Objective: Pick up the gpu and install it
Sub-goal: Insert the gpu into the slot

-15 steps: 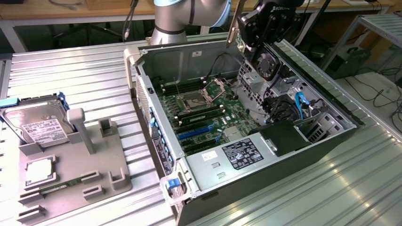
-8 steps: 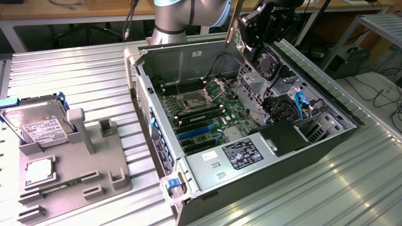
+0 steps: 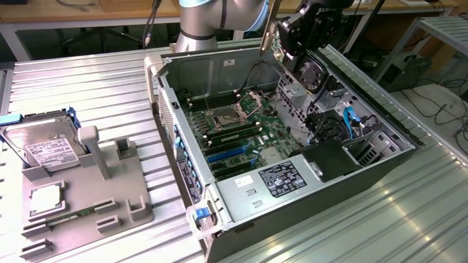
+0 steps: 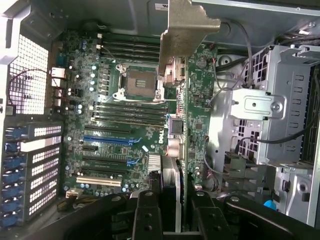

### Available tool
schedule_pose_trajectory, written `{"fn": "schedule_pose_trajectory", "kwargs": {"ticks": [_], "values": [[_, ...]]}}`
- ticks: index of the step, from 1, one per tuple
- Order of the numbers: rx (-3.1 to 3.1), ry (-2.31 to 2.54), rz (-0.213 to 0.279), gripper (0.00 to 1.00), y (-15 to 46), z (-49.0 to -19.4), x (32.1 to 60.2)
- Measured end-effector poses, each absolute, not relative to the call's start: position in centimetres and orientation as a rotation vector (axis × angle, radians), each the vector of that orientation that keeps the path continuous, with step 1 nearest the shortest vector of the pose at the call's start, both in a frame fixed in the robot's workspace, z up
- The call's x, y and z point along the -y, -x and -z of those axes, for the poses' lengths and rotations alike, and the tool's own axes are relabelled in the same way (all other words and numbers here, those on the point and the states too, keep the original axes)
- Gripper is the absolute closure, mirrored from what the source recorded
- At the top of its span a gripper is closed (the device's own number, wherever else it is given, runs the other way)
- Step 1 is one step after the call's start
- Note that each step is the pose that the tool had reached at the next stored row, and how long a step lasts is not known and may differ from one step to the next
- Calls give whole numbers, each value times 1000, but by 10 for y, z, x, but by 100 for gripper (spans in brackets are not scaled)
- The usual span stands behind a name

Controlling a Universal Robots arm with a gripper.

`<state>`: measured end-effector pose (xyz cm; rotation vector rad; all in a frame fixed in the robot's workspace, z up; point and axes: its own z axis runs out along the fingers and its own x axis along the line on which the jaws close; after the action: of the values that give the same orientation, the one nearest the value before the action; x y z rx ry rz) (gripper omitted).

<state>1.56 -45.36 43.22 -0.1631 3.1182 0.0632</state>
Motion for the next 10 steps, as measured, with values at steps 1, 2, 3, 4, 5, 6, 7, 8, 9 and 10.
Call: {"fn": "schedule_pose_trajectory", "kwargs": {"ticks": [1, 2, 3, 4, 5, 6, 7, 8, 9, 10], "values": [[-3118, 172, -63, 72, -15, -432, 454], [-3117, 182, -63, 72, -15, -432, 454], [-3117, 190, -63, 72, -15, -432, 454], [-3116, 205, -64, 72, -15, -432, 454], [-3116, 216, -64, 72, -15, -432, 454], [-3115, 224, -64, 72, -15, -432, 454], [-3115, 235, -64, 72, -15, -432, 454], [-3114, 243, -64, 72, -15, -432, 454], [-3113, 252, -64, 72, -15, -432, 454], [-3113, 260, -64, 72, -15, -432, 454]]}}
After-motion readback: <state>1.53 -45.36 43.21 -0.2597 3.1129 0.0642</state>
